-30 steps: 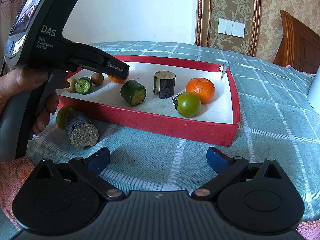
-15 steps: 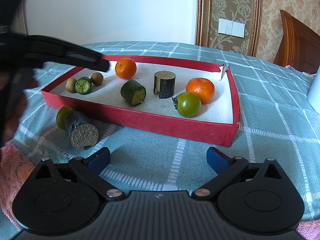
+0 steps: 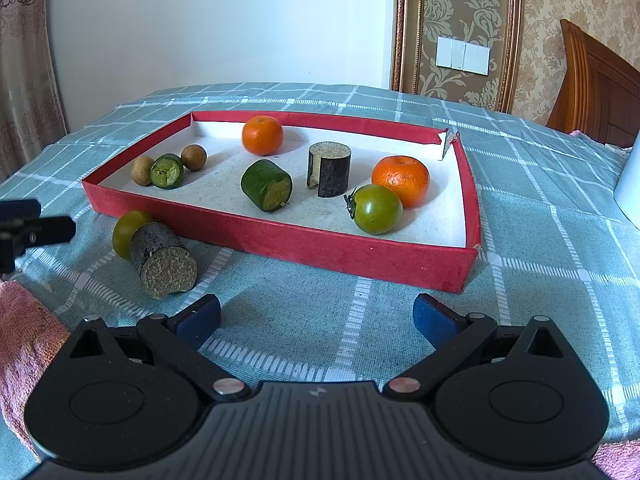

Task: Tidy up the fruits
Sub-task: 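Withdraw the open left gripper from the tray, then lower the right gripper onto the dark eggplant chunk and close, then carry the eggplant chunk into the red tray with the right gripper and release, then lift the open right gripper away from the tray, then lower the left gripper onto the dark green tomato and close, then carry the green tomato into the red tray with the left gripper and release, then withdraw the open left gripper from the tray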

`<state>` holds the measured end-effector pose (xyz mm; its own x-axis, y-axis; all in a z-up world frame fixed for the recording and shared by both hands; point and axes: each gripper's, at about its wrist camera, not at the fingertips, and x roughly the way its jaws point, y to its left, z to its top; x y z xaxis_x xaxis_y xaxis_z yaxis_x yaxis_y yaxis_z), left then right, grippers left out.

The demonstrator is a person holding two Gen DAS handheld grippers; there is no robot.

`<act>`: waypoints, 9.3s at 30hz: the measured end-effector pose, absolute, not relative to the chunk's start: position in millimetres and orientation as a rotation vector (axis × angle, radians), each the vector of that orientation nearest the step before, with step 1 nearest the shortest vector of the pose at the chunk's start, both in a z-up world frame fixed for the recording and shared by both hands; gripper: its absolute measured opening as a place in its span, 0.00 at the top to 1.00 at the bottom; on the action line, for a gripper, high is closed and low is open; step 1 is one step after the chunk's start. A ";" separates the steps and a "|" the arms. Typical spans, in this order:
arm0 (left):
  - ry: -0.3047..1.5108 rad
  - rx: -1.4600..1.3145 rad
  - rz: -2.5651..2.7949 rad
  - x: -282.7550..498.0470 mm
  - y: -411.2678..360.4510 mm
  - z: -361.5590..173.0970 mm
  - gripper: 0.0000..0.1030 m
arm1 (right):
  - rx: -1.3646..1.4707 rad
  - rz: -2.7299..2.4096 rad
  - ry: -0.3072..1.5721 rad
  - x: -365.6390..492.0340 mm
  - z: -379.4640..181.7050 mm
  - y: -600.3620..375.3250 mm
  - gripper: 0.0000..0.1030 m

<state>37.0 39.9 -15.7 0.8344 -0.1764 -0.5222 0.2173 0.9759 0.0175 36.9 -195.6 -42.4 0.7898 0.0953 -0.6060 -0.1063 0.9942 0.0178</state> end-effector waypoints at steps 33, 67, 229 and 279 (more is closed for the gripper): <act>0.662 0.063 -0.204 58.0 32.2 -35.8 0.00 | -0.188 0.409 0.558 35.0 -33.0 -154.7 0.25; 0.660 0.033 -0.173 59.6 44.5 -34.2 0.00 | -0.188 0.378 0.497 9.7 -30.4 -152.4 0.62; 0.530 0.152 -0.326 71.4 -40.1 2.0 0.71 | -0.021 0.141 0.639 28.7 -44.2 -217.8 0.08; 0.527 0.203 -0.198 133.4 -54.4 -1.6 0.23 | -0.023 0.146 0.645 31.2 -46.4 -215.2 0.02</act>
<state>133.4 -54.4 -1.6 0.8462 -0.1341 -0.5158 0.2379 0.9611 0.1405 31.2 -215.2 -46.4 0.7894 0.1287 -0.6002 -0.1429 0.9894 0.0243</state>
